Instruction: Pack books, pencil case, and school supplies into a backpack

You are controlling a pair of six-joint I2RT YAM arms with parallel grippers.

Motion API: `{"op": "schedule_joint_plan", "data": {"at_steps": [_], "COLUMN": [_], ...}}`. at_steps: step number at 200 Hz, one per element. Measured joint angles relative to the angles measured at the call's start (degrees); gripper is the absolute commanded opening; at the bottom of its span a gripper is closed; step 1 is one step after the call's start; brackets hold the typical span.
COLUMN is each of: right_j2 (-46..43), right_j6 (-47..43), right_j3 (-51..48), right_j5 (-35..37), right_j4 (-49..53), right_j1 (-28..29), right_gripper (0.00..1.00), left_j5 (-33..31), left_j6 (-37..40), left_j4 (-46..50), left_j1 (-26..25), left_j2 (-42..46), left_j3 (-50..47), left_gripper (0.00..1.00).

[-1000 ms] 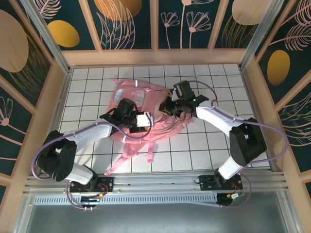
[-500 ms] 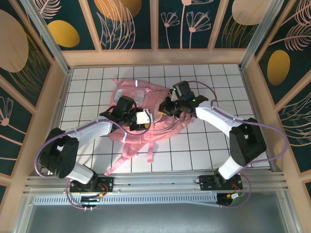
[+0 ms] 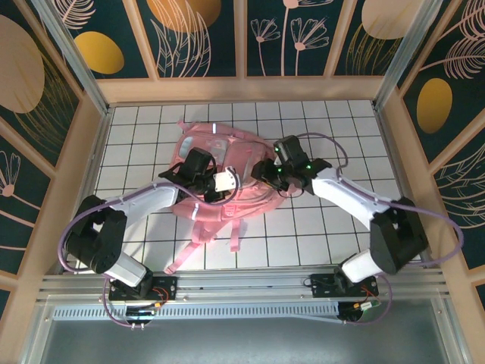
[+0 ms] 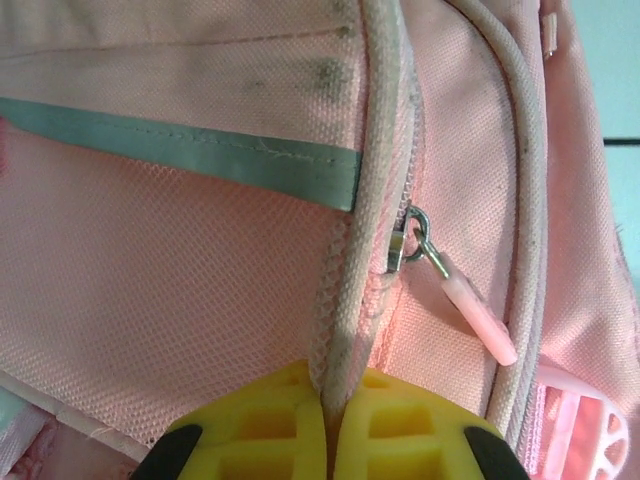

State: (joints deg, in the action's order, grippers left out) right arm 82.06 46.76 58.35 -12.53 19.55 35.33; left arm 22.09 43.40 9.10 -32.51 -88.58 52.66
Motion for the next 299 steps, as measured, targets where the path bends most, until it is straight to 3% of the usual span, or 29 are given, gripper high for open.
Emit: {"op": "schedule_joint_plan", "data": {"at_steps": [37,67,92,132,200,244,287,299], "right_j2": [-8.96,-8.11,-4.02,2.91,4.24,9.55,9.49,9.25], "right_j6": [1.03,0.98,-1.22,-4.94,-5.6,5.64,11.58,11.56], "right_j3": [-1.4,-2.47,-2.43,0.17,0.66,6.73,7.26,7.02], "right_j5": [10.21,14.51,16.96,23.91,34.97,47.12,50.86,50.77], "right_j4": [3.67,1.75,-0.72,-0.2,0.5,10.64,16.55,16.41], "right_j1": [6.47,15.54,18.4,19.65,23.06,26.95,26.91,26.58], "right_gripper": [0.42,0.36,0.3,0.37,0.41,0.27,0.03,0.0], "left_j5": [2.08,4.2,6.64,12.44,15.58,15.69,14.08,13.77], "left_j6": [-3.8,-6.93,-9.33,-13.9,-17.18,-18.45,-17.99,-17.77], "left_j4": [9.42,15.67,18.67,21.07,22.21,22.16,23.08,23.17], "left_j1": [0.57,0.61,0.87,0.92,1.55,1.46,1.01,0.96], "left_j2": [-1.57,-5.31,-7.21,-7.89,-10.34,-10.82,-10.82,-10.82], "left_j3": [7.8,12.39,14.36,15.54,17.33,17.59,18.56,18.6], "left_gripper": [0.0,0.0,0.0,0.0,0.0,0.0,0.0,0.0]}}
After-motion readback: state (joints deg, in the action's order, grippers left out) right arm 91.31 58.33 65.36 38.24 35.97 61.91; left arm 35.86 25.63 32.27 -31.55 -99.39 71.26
